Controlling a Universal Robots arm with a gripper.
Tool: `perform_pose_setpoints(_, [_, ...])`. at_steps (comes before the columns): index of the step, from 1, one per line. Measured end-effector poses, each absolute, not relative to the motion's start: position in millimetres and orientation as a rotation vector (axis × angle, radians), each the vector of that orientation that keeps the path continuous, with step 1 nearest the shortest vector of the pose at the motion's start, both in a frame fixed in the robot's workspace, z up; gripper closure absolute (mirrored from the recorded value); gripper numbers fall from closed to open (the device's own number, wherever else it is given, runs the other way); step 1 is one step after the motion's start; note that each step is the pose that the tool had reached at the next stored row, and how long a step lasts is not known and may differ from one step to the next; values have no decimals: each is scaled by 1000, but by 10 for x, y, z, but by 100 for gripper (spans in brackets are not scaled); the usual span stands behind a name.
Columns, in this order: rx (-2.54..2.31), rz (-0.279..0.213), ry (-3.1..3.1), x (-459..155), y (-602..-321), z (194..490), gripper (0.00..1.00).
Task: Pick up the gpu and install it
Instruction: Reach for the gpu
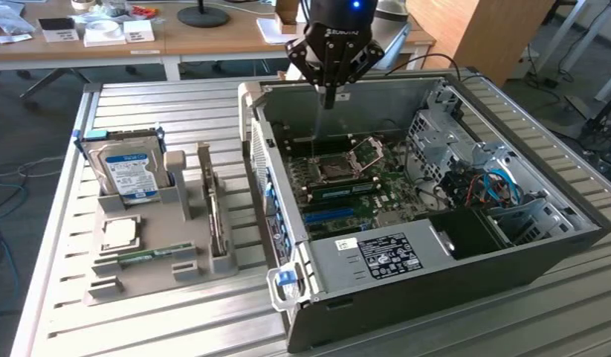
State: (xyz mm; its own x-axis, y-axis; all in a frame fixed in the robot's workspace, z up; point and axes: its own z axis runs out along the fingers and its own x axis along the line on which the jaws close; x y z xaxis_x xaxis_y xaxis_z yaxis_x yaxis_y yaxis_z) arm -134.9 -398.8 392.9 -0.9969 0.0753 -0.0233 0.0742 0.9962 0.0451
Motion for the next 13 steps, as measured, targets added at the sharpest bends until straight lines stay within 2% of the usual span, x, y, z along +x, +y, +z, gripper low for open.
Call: perform_pose_setpoints(13, [116, 69, 3114, -1568, -3987, 3923, 90])
